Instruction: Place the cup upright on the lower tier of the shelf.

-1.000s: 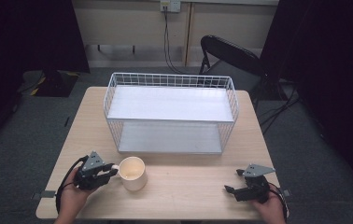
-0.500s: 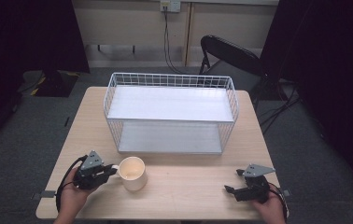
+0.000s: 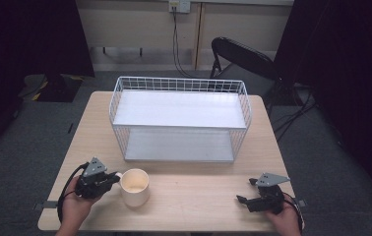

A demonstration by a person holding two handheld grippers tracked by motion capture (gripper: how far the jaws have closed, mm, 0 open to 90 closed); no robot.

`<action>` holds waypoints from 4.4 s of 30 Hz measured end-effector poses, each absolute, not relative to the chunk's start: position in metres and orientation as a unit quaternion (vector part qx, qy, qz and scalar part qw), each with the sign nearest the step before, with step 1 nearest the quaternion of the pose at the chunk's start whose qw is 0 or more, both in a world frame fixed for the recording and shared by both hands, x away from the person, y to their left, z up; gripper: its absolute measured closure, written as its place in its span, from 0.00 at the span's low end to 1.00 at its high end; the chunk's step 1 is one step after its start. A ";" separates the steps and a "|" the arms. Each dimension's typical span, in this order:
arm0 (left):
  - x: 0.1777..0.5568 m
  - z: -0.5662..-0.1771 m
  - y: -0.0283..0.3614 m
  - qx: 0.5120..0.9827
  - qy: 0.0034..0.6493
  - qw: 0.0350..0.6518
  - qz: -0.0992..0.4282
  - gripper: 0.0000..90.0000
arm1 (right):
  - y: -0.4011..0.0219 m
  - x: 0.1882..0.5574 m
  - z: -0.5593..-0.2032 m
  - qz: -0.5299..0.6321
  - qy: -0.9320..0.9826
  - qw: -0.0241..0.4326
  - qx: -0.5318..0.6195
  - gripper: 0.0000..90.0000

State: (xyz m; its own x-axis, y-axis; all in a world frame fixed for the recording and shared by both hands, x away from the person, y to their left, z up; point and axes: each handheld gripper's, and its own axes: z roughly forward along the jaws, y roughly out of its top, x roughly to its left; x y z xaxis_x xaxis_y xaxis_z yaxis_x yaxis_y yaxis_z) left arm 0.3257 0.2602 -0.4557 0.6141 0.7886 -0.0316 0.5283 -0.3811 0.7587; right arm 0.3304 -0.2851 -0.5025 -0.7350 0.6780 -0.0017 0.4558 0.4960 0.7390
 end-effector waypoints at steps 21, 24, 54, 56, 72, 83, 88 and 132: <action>0.337 -0.440 0.241 0.787 0.437 0.403 0.166 0.94 | -0.285 0.330 -0.503 0.376 0.852 0.148 0.333 0.18; 0.341 -0.437 0.235 0.783 0.441 0.405 0.168 0.94 | -0.285 0.330 -0.503 0.376 0.852 0.148 0.333 0.18; 0.366 -0.434 0.194 0.773 0.460 0.398 0.183 0.94 | -0.285 0.330 -0.503 0.376 0.852 0.148 0.333 0.18; 0.368 -0.433 0.191 0.774 0.459 0.396 0.185 0.94 | -0.285 0.330 -0.503 0.376 0.852 0.148 0.333 0.18; 0.382 -0.433 0.165 0.760 0.472 0.392 0.213 0.94 | -0.285 0.330 -0.503 0.376 0.852 0.148 0.333 0.18; 0.386 -0.433 0.159 0.757 0.477 0.389 0.220 0.94 | -0.285 0.330 -0.503 0.376 0.852 0.148 0.333 0.18; 0.388 -0.435 0.157 0.755 0.481 0.386 0.223 0.94 | -0.285 0.330 -0.503 0.376 0.852 0.148 0.333 0.18; 0.407 -0.436 0.149 0.718 0.525 0.380 0.255 0.93 | -0.285 0.330 -0.503 0.376 0.852 0.148 0.333 0.18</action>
